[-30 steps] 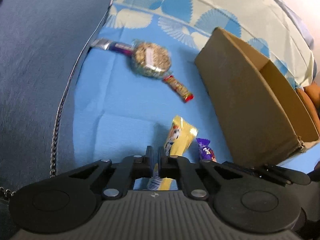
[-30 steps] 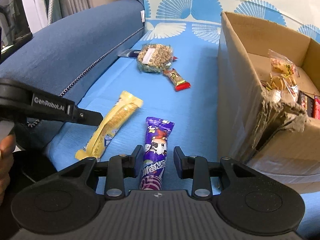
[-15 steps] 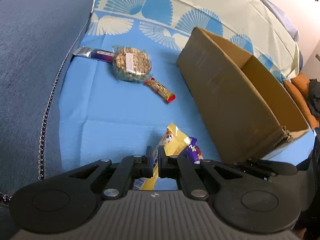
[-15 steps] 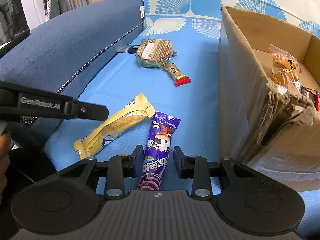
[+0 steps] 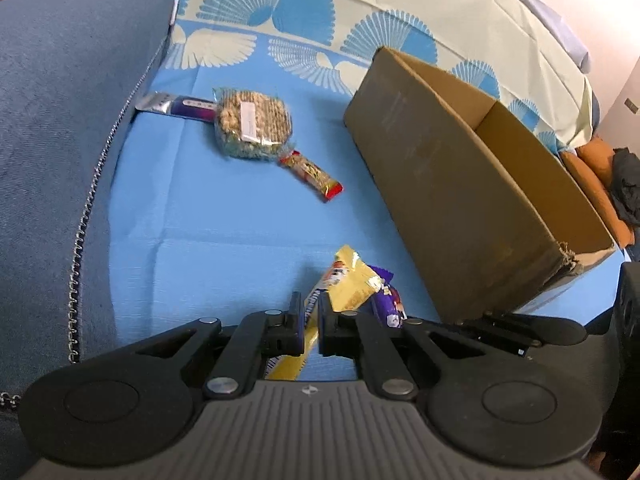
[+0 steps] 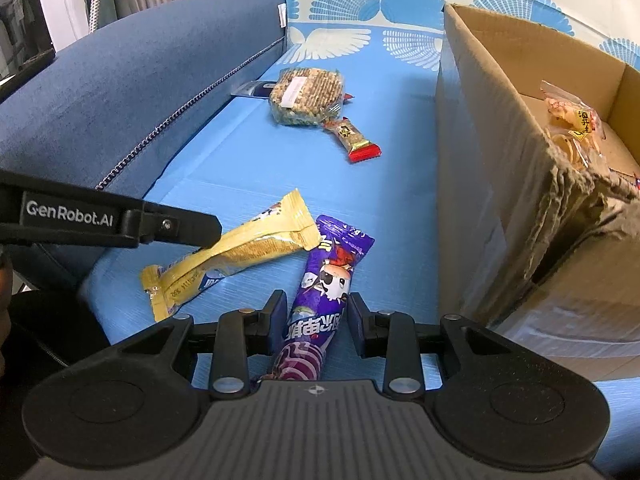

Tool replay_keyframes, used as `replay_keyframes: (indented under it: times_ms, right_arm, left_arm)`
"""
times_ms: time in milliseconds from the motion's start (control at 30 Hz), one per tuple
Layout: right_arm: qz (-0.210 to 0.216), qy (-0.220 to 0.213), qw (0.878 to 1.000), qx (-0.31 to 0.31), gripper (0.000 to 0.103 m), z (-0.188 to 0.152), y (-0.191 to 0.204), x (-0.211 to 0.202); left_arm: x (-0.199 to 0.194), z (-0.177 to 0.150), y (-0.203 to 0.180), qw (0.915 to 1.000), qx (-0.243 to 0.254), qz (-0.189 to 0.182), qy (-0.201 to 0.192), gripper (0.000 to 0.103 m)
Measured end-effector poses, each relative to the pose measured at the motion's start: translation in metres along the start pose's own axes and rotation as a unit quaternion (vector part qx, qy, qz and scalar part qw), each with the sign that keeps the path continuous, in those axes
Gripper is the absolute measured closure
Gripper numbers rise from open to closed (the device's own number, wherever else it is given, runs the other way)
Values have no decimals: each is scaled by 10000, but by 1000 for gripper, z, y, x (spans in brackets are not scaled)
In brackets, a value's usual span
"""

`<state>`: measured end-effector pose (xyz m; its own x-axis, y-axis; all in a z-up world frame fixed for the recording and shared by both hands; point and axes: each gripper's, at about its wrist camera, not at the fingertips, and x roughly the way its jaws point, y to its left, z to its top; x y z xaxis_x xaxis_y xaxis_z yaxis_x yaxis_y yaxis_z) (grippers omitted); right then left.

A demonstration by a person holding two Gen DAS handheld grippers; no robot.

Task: Organize snacks

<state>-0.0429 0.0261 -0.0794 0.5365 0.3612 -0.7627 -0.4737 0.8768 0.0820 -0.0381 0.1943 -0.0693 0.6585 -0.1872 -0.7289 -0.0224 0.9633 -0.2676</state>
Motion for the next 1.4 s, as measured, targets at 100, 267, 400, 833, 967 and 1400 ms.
replay_keyframes:
  times_ms: [100, 267, 400, 833, 967, 1400]
  right_arm:
    - [5, 5, 10000, 3, 68, 0, 0, 0]
    - [-16, 3, 10000, -34, 68, 0, 1, 0]
    - [-16, 7, 10000, -36, 68, -1, 1, 0]
    - [-57, 15, 9999, -129, 68, -1, 3, 1]
    - [-68, 19, 9998, -162, 68, -1, 4, 1]
    - [-153, -26, 9991, -394, 68, -5, 7, 2]
  left_arm:
    - [6, 0, -1, 9998, 15, 22, 177, 95]
    - [15, -1, -7, 9989, 201, 99, 422, 94]
    - [21, -3, -11, 9977, 352, 221, 543, 93]
    - [28, -6, -23, 9940, 766, 371, 686, 73]
    - [34, -7, -25, 9925, 834, 357, 820, 68]
    - [32, -5, -20, 9942, 676, 353, 754, 83]
